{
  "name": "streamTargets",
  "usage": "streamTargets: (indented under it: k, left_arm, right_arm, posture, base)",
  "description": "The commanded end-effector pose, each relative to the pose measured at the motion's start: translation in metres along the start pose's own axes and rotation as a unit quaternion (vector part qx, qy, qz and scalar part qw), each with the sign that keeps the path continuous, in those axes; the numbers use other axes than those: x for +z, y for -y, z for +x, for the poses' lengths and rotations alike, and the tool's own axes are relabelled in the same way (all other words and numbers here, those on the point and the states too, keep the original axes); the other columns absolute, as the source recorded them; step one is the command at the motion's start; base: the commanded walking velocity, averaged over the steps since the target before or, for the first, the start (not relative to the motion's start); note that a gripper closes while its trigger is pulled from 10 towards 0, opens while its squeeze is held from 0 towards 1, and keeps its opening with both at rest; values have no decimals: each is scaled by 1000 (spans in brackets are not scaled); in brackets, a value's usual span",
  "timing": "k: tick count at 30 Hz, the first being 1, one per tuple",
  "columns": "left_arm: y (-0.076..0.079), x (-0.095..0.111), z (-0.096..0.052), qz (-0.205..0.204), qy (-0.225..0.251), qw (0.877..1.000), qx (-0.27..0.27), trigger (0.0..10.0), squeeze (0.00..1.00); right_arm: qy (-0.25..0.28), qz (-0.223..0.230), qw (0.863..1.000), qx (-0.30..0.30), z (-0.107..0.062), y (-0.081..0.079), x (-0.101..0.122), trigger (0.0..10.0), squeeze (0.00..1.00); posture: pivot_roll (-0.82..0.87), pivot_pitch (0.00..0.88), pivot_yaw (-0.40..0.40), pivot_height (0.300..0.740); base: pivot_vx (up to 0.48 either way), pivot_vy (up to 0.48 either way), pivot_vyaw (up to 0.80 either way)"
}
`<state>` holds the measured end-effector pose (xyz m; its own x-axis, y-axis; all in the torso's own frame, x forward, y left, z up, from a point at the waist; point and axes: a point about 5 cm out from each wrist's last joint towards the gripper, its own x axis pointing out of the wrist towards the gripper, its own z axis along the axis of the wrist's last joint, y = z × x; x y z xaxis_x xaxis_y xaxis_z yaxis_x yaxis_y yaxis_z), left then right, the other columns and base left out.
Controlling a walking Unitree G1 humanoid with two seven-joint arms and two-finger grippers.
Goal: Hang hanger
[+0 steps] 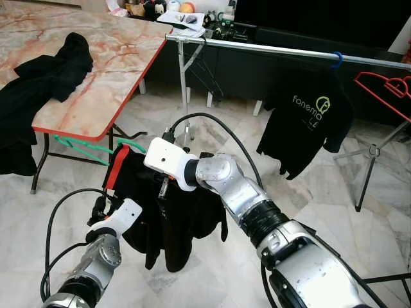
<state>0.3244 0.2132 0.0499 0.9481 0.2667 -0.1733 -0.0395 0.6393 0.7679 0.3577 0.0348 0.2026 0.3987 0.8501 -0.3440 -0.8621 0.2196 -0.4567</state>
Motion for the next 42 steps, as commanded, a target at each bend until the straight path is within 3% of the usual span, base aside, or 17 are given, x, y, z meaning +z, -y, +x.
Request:
streamTargets:
  k: [1, 4, 13, 14, 35, 42]
  left_arm:
    - [3, -1, -1, -12, -2, 1000, -10, 10000, 0]
    - [9, 2, -2, -35, 1, 999, -24, 10000, 0]
    - [6, -6, -2, -27, -20, 999, -8, 10000, 0]
    - [3, -8, -2, -28, -24, 999, 1, 0, 0]
    - [-3, -13, -1, -36, -30, 999, 22, 0, 0]
    - [0, -14, -2, -61, -39, 997, 13, 0, 0]
  right_arm:
    - [23, -10, 1000, 2, 0, 1, 12, 0, 0]
    - [35, -11, 999, 8, 0, -1, 17, 0, 0]
    - [45, -18, 999, 9, -1, -2, 25, 0, 0]
    - [45, -18, 999, 9, -1, -2, 25, 0, 0]
    - [43, -16, 999, 12, -5, -8, 22, 0, 0]
    - [33, -13, 999, 12, -6, -11, 17, 0, 0]
  posture:
    - [58, 116, -91, 740]
    - [55, 117, -91, 740]
    - [56, 121, -90, 740]
    - [55, 122, -90, 740]
    - [56, 127, -83, 740]
    - [55, 129, -80, 740]
  base:
    - [0, 0, 0]
    - [0, 0, 0]
    - [0, 0, 0]
    - [0, 0, 0]
    - [0, 0, 0]
    - [0, 0, 0]
